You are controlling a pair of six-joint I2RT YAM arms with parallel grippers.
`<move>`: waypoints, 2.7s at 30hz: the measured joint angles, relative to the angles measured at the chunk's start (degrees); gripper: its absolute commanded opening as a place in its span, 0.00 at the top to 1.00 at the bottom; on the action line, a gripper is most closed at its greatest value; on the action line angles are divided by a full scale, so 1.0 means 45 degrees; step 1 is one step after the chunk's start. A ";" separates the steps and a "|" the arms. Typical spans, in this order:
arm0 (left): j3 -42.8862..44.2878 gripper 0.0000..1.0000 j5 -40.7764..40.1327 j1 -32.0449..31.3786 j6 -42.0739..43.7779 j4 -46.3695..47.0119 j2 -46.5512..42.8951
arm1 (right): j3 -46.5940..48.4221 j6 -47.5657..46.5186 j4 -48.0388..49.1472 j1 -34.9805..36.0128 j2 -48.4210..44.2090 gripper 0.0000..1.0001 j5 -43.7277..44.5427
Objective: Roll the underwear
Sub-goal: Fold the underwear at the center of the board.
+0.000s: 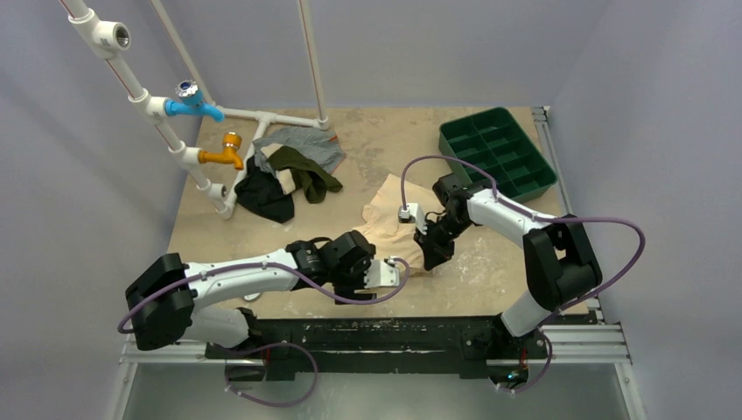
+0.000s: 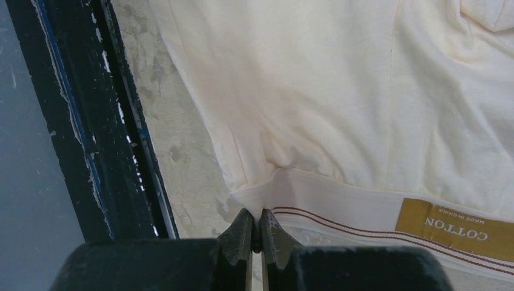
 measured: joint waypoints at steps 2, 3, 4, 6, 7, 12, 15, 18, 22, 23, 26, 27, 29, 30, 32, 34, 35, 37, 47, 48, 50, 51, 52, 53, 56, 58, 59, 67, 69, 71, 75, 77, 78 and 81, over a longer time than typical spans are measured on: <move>0.0136 0.22 0.0000 -0.0121 -0.0136 0.0165 0.0194 | 0.0019 0.0019 -0.0005 -0.0010 0.0097 1.00 0.0000; 0.0180 0.24 -0.0005 -0.0165 -0.0228 0.0238 0.0272 | 0.0029 0.0029 -0.0015 -0.0019 0.0141 1.00 0.0000; 0.0253 0.24 -0.0015 -0.0223 -0.0291 0.0301 0.0408 | 0.0044 0.0034 -0.0015 -0.0029 0.0175 1.00 0.0000; 0.0335 0.25 -0.0010 -0.0287 -0.0359 0.0364 0.0641 | 0.0063 0.0078 -0.0024 -0.0034 0.0204 1.00 0.0000; 0.0355 0.25 -0.0010 -0.0316 -0.0374 0.0398 0.0753 | 0.0078 0.0087 -0.0039 -0.0044 0.0204 1.00 0.0005; 0.0398 0.27 -0.0024 -0.0476 -0.0461 0.0403 0.1146 | 0.0248 0.0102 -0.0092 -0.0121 0.0204 1.00 0.0005; 0.0413 0.30 -0.0097 -0.0554 -0.0461 0.0432 0.1384 | 0.0335 0.0107 -0.0087 -0.0175 0.0204 1.00 0.0005; 0.0413 0.36 -0.0277 -0.0568 -0.0461 0.0544 0.1671 | 0.0335 0.0121 -0.0097 -0.0199 0.0204 1.00 0.0005; 0.0500 0.50 -0.0491 -0.0573 -0.0461 0.0563 0.2001 | 0.0335 0.0121 -0.0092 -0.0199 0.0204 1.00 0.0005; 0.0539 0.54 -0.0534 -0.0573 -0.0471 0.0563 0.2064 | 0.0335 0.0121 -0.0092 -0.0199 0.0204 1.00 0.0000; 0.0758 0.70 -0.0631 -0.0573 -0.0461 0.0549 0.2341 | 0.0335 0.0121 -0.0092 -0.0199 0.0199 1.00 0.0005; 0.0840 0.76 -0.0665 -0.0578 -0.0471 0.0554 0.2438 | 0.0335 0.0121 -0.0097 -0.0199 0.0194 1.00 0.0005; 0.0986 0.89 -0.0695 -0.0573 -0.0466 0.0559 0.2608 | 0.0330 0.0117 -0.0102 -0.0199 0.0185 1.00 0.0000; 0.1049 0.99 -0.0709 -0.0573 -0.0466 0.0549 0.2691 | 0.0325 0.0112 -0.0112 -0.0199 0.0151 1.00 0.0005; 0.1166 1.00 -0.0719 -0.0573 -0.0481 0.0525 0.2822 | 0.0325 0.0063 -0.0194 -0.0199 0.0053 1.00 0.0005; 0.1263 1.00 -0.0709 -0.0573 -0.0457 0.0442 0.2871 | 0.0325 -0.0073 -0.0364 -0.0199 -0.0039 1.00 0.0005; 0.1316 1.00 -0.0699 -0.0573 -0.0452 0.0350 0.2871 | 0.0325 -0.0189 -0.0500 -0.0199 -0.0083 1.00 0.0010; 0.1423 1.00 -0.0641 -0.0578 -0.0452 0.0194 0.2866 | 0.0325 -0.0481 -0.0831 -0.0199 -0.0107 1.00 0.0024; 0.2973 1.00 0.0204 -0.1515 -0.0015 -0.2045 0.2511 | 0.0661 -0.2249 -0.3473 -0.0199 0.0039 1.00 0.0083; 0.3060 1.00 0.0272 -0.1792 0.0068 -0.2302 0.2414 | 0.0661 -0.2365 -0.3701 -0.0199 0.0039 1.00 0.0087; 0.3215 1.00 0.0413 -0.2293 0.0194 -0.2773 0.2278 | 0.0661 -0.2492 -0.4036 -0.0199 0.0034 1.00 0.0117; 0.3308 1.00 0.0476 -0.2535 0.0262 -0.3011 0.2259 | 0.0661 -0.2555 -0.4192 -0.0199 0.0024 1.00 0.0117; 0.3400 1.00 0.0525 -0.2715 0.0296 -0.3206 0.2259 | 0.0661 -0.2599 -0.4328 -0.0199 0.0010 1.00 0.0121; 0.3536 1.00 0.0583 -0.2890 0.0355 -0.3458 0.2259 | 0.0661 -0.2628 -0.4444 -0.0199 -0.0034 1.00 0.0126; 0.4075 1.00 0.0724 -0.3050 0.0476 -0.4090 0.2259 | 0.0661 -0.2647 -0.4624 -0.0199 -0.0364 1.00 0.0117; 0.4444 1.00 0.0699 -0.3016 0.0593 -0.4333 0.2195 | 0.0661 -0.2589 -0.4653 -0.0209 -0.0777 1.00 0.0126; 0.4585 1.00 0.0680 -0.2948 0.0704 -0.4425 0.2132 | 0.0661 -0.2535 -0.4653 -0.0223 -0.1010 1.00 0.0131; 0.6334 1.00 0.1156 -0.0685 0.1525 -0.5387 0.2356 | 0.1807 -0.1899 -0.4935 -0.0719 -0.0986 1.00 0.0403; 0.6921 1.00 0.1243 -0.0029 0.1826 -0.5489 0.2710 | 0.2511 -0.1763 -0.4993 -0.0952 -0.0656 1.00 0.0515; 0.7383 1.00 0.1331 0.0413 0.2098 -0.5610 0.3075 | 0.3240 -0.1656 -0.5100 -0.1146 -0.0291 1.00 0.0646; 0.8801 1.00 0.1855 0.1326 0.2647 -0.6135 0.4192 | 0.4896 -0.1472 -0.5328 -0.1583 0.0772 1.00 0.0831; 0.9578 1.00 0.2118 0.1817 0.2832 -0.6373 0.4750 | 0.5527 -0.1384 -0.5416 -0.1792 0.1311 1.00 0.0981; 0.9976 1.00 0.2244 0.2084 0.2905 -0.6445 0.5042 | 0.5829 -0.1341 -0.5440 -0.1904 0.1588 1.00 0.1073; 1.0958 1.00 0.2574 0.2773 0.3143 -0.6581 0.5736 | 0.6606 -0.1214 -0.5537 -0.2273 0.2433 1.00 0.1302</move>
